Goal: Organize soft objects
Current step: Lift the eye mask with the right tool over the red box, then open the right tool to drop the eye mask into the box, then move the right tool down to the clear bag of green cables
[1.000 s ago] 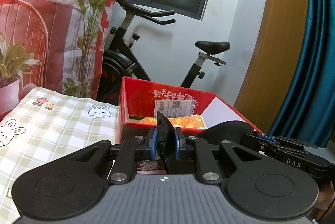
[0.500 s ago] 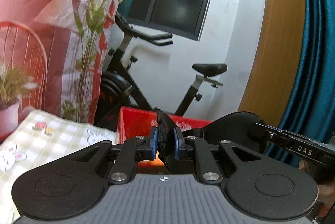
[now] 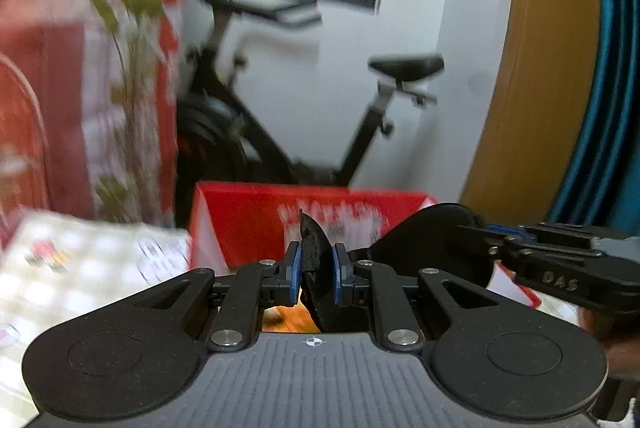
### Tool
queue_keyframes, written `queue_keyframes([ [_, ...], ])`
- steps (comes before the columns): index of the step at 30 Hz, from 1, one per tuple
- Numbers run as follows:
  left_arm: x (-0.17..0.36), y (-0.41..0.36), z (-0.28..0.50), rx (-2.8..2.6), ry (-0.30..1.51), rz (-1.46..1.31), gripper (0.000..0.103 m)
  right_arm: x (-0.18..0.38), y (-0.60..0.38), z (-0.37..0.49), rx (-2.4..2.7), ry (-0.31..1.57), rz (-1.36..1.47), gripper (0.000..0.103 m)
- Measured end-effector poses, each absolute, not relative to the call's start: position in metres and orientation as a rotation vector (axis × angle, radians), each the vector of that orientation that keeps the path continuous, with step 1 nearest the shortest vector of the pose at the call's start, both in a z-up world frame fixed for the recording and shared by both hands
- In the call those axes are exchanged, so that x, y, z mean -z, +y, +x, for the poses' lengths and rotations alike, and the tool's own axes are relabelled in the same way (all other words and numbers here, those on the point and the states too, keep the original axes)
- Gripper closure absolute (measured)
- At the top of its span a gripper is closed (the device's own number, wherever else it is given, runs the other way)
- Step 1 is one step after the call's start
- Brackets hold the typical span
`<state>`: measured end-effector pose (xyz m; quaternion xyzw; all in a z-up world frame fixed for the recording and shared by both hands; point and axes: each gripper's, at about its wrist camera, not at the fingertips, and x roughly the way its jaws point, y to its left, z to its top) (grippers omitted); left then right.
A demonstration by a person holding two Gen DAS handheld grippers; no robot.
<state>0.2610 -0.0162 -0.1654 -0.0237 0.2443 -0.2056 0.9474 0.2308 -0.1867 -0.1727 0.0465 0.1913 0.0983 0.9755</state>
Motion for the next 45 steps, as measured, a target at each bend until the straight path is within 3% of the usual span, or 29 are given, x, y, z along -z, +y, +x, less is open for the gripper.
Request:
queue_keyframes([
  [8, 0.193, -0.018, 0.290, 0.433, 0.679, -0.018, 0.087, 0.212, -0.185, 0.257, -0.173, 0.584, 0.161, 0.092],
  [15, 0.198, -0.019, 0.286, 0.444, 0.672, 0.012, 0.086, 0.222, -0.183, 0.255, -0.143, 0.596, 0.112, 0.091],
  [18, 0.195, -0.021, 0.287, 0.430, 0.661, 0.025, 0.081, 0.220, -0.184, 0.251, -0.122, 0.585, 0.082, 0.084],
  [22, 0.186, -0.021, 0.286, 0.407, 0.640, 0.034, 0.032, 0.218, -0.188, 0.245, -0.076, 0.572, 0.069, 0.077],
  [23, 0.184, -0.018, 0.284, 0.405, 0.635, 0.026, 0.022, 0.218, -0.191, 0.244, -0.067, 0.572, 0.069, 0.075],
  [24, 0.181, -0.016, 0.282, 0.401, 0.627, 0.019, 0.019, 0.217, -0.193, 0.241, -0.059, 0.572, 0.071, 0.072],
  [28, 0.172, -0.011, 0.271, 0.389, 0.603, 0.022, 0.016, 0.210, -0.202, 0.222, -0.054, 0.547, 0.071, 0.064],
  [38, 0.169, 0.006, 0.207, 0.429, 0.588, 0.039, 0.014, 0.196, -0.198, 0.152, -0.126, 0.509, 0.109, 0.064],
  [45, 0.195, 0.025, 0.161, 0.429, 0.663, -0.002, 0.017, 0.219, -0.173, 0.102, -0.198, 0.564, 0.152, 0.064],
])
